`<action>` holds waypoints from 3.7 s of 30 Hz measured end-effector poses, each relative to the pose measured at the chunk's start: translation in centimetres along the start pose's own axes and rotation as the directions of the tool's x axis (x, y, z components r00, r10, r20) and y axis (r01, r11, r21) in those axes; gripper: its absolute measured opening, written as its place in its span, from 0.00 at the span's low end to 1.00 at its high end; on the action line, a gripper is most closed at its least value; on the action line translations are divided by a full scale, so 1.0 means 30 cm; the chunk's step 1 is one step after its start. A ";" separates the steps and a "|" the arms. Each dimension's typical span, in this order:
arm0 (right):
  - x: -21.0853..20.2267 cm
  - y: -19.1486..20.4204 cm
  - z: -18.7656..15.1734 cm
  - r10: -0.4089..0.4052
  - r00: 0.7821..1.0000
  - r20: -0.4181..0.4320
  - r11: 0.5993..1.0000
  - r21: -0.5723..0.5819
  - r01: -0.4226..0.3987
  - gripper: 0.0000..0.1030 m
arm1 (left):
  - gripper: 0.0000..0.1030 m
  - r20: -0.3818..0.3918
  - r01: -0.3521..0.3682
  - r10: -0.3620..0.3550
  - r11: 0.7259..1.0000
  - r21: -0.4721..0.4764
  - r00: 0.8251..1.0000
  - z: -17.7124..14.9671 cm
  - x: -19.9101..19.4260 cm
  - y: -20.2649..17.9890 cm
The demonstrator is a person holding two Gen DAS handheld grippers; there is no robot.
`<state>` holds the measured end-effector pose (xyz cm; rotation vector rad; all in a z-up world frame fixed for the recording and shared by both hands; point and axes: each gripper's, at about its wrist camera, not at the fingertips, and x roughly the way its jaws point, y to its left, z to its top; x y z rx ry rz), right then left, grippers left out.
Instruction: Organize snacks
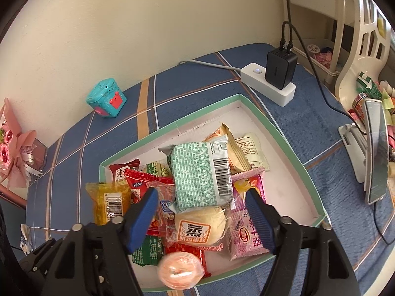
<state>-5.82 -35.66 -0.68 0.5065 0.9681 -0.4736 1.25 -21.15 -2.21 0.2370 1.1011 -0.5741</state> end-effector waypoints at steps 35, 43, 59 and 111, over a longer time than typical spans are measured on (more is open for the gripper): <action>-0.181 0.135 -0.328 -0.027 0.999 0.043 0.987 -0.158 0.034 1.00 | 0.98 0.005 -0.383 0.388 0.911 -0.151 0.922 -0.304 -0.205 0.272; -0.186 0.145 -0.340 -0.035 0.998 0.045 0.984 -0.175 0.042 1.00 | 0.98 -0.023 -0.376 0.378 0.912 -0.162 0.926 -0.336 -0.197 0.305; -0.156 0.156 -0.340 -0.058 0.998 0.027 0.977 -0.206 0.062 1.00 | 0.98 -0.019 -0.367 0.371 0.910 -0.191 0.929 -0.328 -0.207 0.341; -0.131 0.167 -0.346 -0.076 0.997 -0.015 0.969 -0.237 0.070 1.00 | 0.98 0.013 -0.346 0.360 0.906 -0.242 0.933 -0.323 -0.225 0.370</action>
